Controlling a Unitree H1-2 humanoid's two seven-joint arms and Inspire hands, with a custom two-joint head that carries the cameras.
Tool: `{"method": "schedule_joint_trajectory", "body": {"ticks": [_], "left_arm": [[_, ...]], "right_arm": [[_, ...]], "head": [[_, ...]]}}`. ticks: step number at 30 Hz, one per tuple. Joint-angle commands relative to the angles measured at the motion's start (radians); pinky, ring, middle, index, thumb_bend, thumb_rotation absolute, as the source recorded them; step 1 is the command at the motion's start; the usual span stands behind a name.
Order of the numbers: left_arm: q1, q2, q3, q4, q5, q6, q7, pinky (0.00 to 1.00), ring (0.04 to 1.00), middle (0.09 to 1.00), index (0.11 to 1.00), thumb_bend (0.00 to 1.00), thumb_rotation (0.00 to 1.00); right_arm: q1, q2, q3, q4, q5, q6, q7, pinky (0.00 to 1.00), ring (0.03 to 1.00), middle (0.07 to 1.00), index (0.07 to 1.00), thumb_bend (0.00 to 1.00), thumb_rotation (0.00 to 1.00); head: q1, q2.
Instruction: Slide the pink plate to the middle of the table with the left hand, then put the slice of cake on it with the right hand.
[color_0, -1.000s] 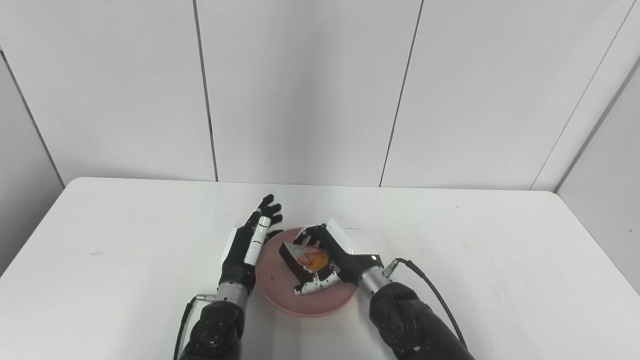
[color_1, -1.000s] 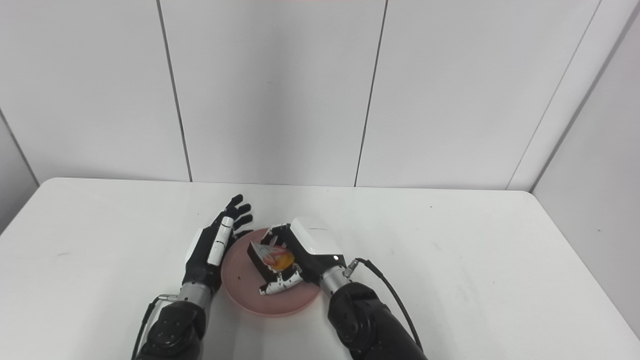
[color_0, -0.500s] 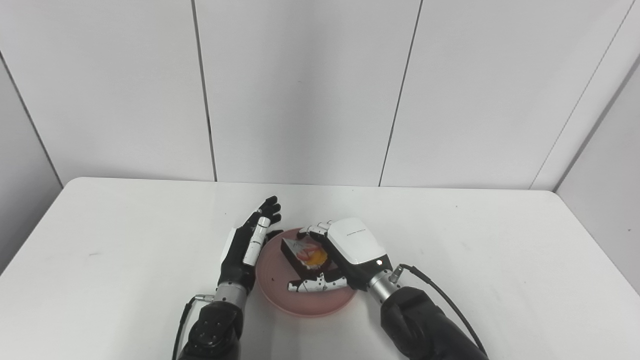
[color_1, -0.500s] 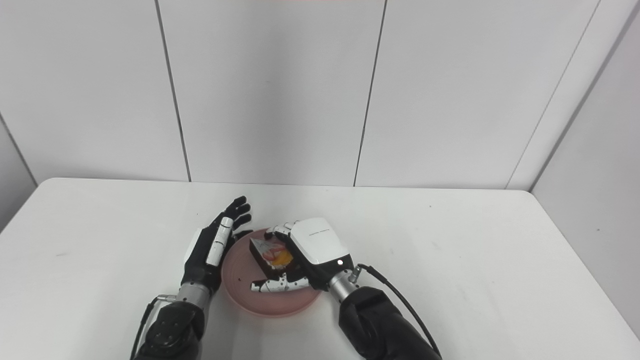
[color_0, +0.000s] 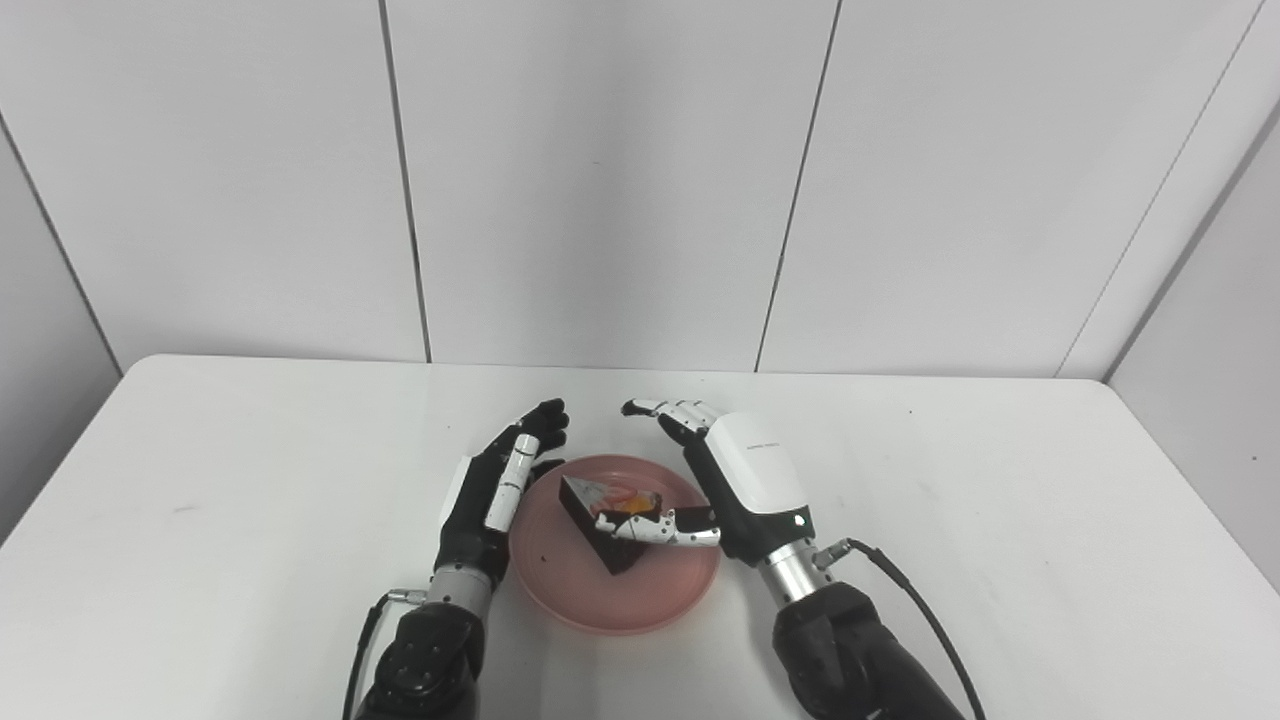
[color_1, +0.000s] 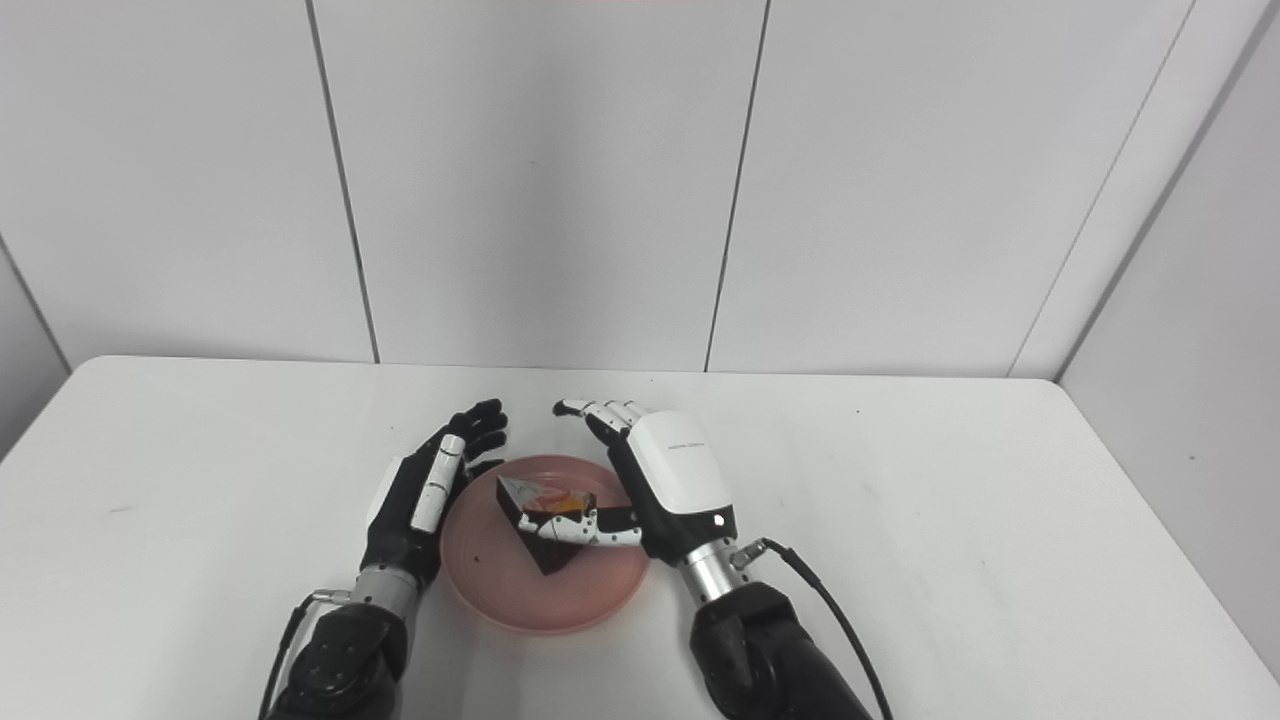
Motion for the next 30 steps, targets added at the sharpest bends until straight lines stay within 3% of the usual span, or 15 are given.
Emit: {"method": "schedule_joint_trajectory", "body": {"ticks": [1, 4, 6, 8, 10, 14, 18, 24, 30], "left_arm": [[0.051, -0.032, -0.013, 0.043, 0.002, 0.039, -0.013, 0.76, 0.837, 0.825, 0.754, 0.73, 0.93], [0.051, -0.031, -0.014, 0.043, 0.007, 0.036, -0.009, 0.76, 0.835, 0.822, 0.75, 0.73, 0.93], [0.051, -0.031, -0.015, 0.043, 0.011, 0.035, -0.005, 0.74, 0.832, 0.819, 0.749, 0.73, 0.93], [0.051, -0.03, -0.014, 0.045, 0.013, 0.028, -0.001, 0.74, 0.831, 0.819, 0.747, 0.73, 0.93], [0.052, -0.032, -0.011, 0.049, 0.014, 0.01, 0.006, 0.73, 0.823, 0.811, 0.744, 0.72, 0.92], [0.06, -0.044, -0.002, 0.046, 0.023, -0.067, 0.045, 0.78, 0.834, 0.829, 0.775, 0.61, 0.86], [0.079, -0.057, 0.004, 0.009, 0.054, -0.088, 0.103, 0.89, 0.904, 0.893, 0.841, 0.54, 0.85], [0.098, -0.066, -0.002, -0.023, 0.116, -0.106, 0.166, 0.97, 0.975, 0.969, 0.942, 0.53, 0.9], [0.109, -0.076, -0.004, -0.044, 0.163, -0.115, 0.215, 0.99, 1.0, 1.0, 0.997, 0.54, 0.93]], "right_arm": [[-0.016, 0.011, -0.032, 0.005, 0.04, -0.086, -0.08, 0.63, 0.751, 0.781, 0.747, 0.69, 0.72], [-0.017, 0.018, -0.054, 0.06, 0.061, -0.15, -0.139, 0.65, 0.763, 0.802, 0.763, 0.65, 0.8], [-0.022, 0.016, -0.057, 0.1, 0.058, -0.185, -0.171, 0.7, 0.815, 0.849, 0.81, 0.65, 0.96], [-0.024, 0.018, -0.062, 0.135, 0.075, -0.213, -0.18, 0.71, 0.823, 0.858, 0.823, 0.65, 0.98], [-0.017, 0.03, -0.077, 0.147, 0.133, -0.22, -0.142, 0.73, 0.837, 0.882, 0.856, 0.69, 1.0], [0.018, 0.097, -0.16, 0.121, 0.455, -0.135, 0.073, 0.87, 0.898, 0.911, 0.882, 0.73, 1.0], [0.03, 0.163, -0.255, 0.117, 0.708, -0.029, 0.213, 0.86, 0.923, 0.924, 0.918, 0.75, 1.0], [0.029, 0.198, -0.322, 0.126, 0.818, 0.041, 0.285, 0.86, 0.912, 0.914, 0.918, 0.81, 1.0], [0.035, 0.206, -0.339, 0.121, 0.844, 0.092, 0.312, 0.85, 0.893, 0.91, 0.916, 0.82, 1.0]], "head": [[0.0, 0.0], [0.001, 0.001], [0.0, 0.001], [0.001, 0.001], [0.0, 0.002], [0.001, 0.002], [0.004, 0.002], [0.004, 0.001], [0.004, 0.005]]}}
